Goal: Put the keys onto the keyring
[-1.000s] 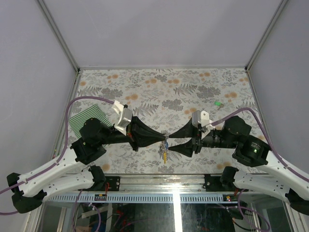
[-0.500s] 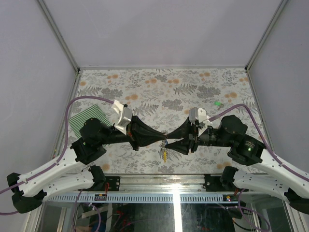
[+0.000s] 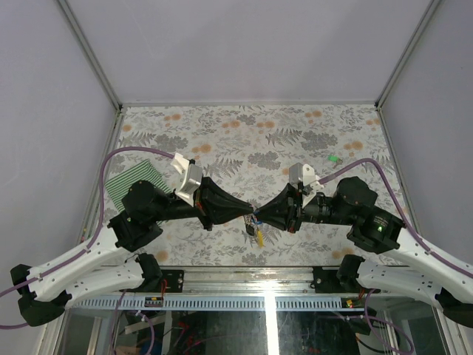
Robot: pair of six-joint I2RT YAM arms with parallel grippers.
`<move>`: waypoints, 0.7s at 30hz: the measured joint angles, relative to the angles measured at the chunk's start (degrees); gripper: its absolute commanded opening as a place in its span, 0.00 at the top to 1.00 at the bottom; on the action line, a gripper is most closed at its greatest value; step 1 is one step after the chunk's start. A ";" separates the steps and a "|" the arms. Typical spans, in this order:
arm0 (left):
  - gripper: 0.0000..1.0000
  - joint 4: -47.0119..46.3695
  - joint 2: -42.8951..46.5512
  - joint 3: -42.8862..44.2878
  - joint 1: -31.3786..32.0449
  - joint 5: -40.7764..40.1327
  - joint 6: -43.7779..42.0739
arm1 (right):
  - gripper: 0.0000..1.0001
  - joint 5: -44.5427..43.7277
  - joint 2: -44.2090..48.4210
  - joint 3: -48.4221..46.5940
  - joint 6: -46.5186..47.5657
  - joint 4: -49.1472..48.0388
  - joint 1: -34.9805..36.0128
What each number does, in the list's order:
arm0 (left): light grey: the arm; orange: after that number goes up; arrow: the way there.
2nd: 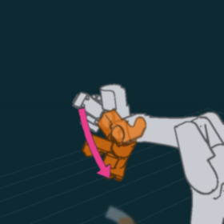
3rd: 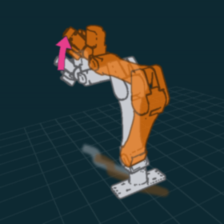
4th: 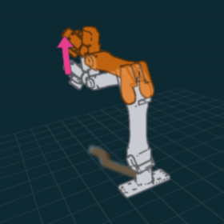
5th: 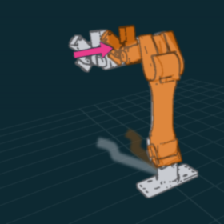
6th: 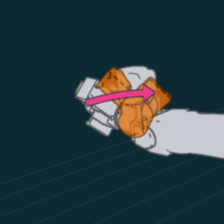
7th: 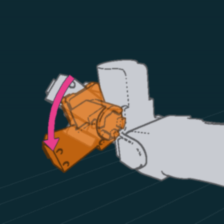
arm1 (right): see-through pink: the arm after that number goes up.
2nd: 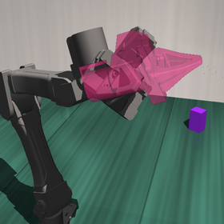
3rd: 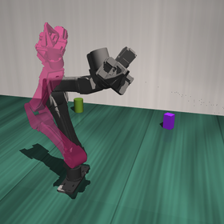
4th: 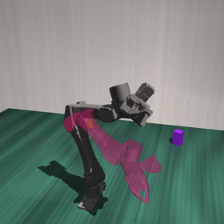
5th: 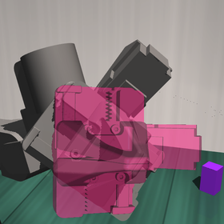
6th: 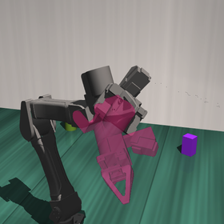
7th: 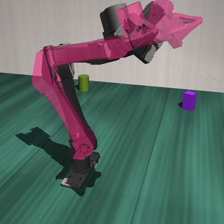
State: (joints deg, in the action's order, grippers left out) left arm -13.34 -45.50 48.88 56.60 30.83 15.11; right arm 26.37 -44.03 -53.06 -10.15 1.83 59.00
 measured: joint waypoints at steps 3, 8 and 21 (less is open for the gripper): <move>1.00 0.00 0.02 0.00 0.00 -0.02 0.00 | 0.90 -0.39 0.07 0.00 -0.02 0.02 0.00; 1.00 0.04 0.00 0.00 0.00 -0.02 -0.04 | 0.92 -1.14 0.59 -0.02 0.02 0.07 0.00; 1.00 1.90 -2.34 1.77 0.00 1.11 -1.68 | 0.94 -1.88 1.05 -1.62 0.66 3.80 0.00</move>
State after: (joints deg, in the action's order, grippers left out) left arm -11.44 -47.83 50.65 56.60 31.94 13.43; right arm 24.49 -42.98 -54.68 -9.50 5.63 59.00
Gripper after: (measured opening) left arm 0.014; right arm 0.102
